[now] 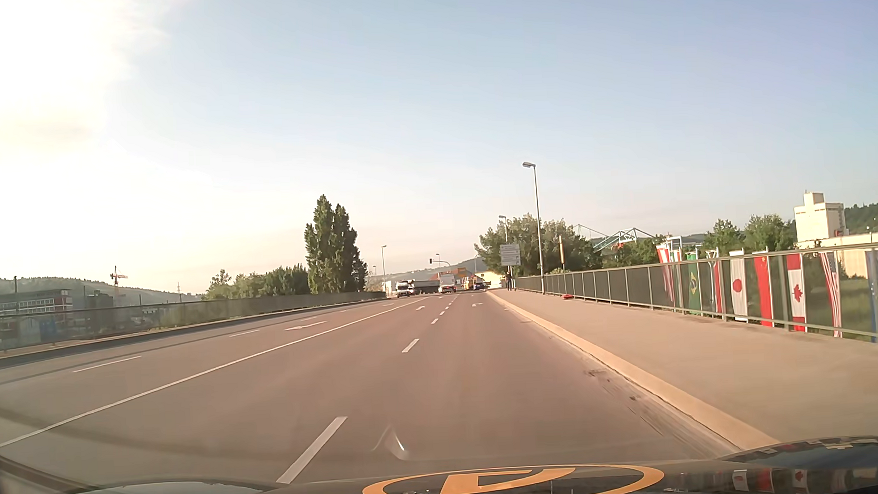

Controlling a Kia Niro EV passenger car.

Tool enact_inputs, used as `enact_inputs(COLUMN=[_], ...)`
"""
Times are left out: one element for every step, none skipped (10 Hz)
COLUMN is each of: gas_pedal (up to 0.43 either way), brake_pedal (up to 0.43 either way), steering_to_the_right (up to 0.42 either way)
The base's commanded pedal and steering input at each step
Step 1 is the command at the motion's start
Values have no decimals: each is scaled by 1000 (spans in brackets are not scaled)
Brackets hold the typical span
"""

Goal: Follow the waypoints while adhering to traffic rules and regulations

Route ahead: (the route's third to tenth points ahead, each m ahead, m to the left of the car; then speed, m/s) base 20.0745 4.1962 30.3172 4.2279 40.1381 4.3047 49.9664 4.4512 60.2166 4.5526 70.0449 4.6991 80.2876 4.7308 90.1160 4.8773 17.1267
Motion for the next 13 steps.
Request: enact_inputs(gas_pedal=[220, 220, 220, 220, 209, 209, 209, 189, 20, 0, 0, 0, 0], brake_pedal=[0, 0, 0, 0, 0, 0, 0, 0, 0, 0, 0, 0, 0], steering_to_the_right=[-6, -6, -6, -6, -6, -6, -6, -4, -3, -3, -2, -1, -1])
